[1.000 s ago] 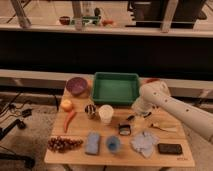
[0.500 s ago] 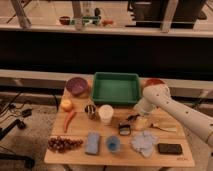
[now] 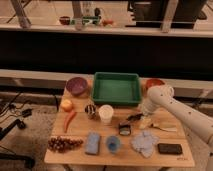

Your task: Wipe tray with brush

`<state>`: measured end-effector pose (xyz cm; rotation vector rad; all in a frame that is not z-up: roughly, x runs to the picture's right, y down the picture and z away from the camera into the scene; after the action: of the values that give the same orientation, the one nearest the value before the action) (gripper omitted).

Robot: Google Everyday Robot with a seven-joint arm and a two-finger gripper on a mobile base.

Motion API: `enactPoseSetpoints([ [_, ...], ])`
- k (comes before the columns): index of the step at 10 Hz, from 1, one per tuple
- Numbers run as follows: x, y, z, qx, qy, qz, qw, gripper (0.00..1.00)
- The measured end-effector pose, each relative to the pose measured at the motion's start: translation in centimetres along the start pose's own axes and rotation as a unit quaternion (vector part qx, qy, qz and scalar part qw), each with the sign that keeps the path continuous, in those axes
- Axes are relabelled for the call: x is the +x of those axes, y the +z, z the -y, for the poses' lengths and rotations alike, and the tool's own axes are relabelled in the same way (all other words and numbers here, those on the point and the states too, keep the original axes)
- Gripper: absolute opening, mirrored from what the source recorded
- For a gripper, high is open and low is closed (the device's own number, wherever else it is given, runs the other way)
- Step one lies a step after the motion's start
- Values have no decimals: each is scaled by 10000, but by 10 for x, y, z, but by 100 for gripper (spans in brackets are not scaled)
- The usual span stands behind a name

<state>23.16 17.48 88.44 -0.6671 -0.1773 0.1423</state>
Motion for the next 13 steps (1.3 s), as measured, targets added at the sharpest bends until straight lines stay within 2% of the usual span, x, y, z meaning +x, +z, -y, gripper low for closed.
enactPoseSetpoints([
  [4, 3, -4, 4, 78, 47, -7, 10000, 20],
  [6, 3, -6, 4, 81, 35, -12, 10000, 9],
  [8, 2, -5, 4, 78, 16, -14, 10000, 9],
  [9, -2, -8, 4, 104, 15, 74, 9999, 9],
  [13, -7, -25, 5, 289, -14, 163, 9994, 9],
])
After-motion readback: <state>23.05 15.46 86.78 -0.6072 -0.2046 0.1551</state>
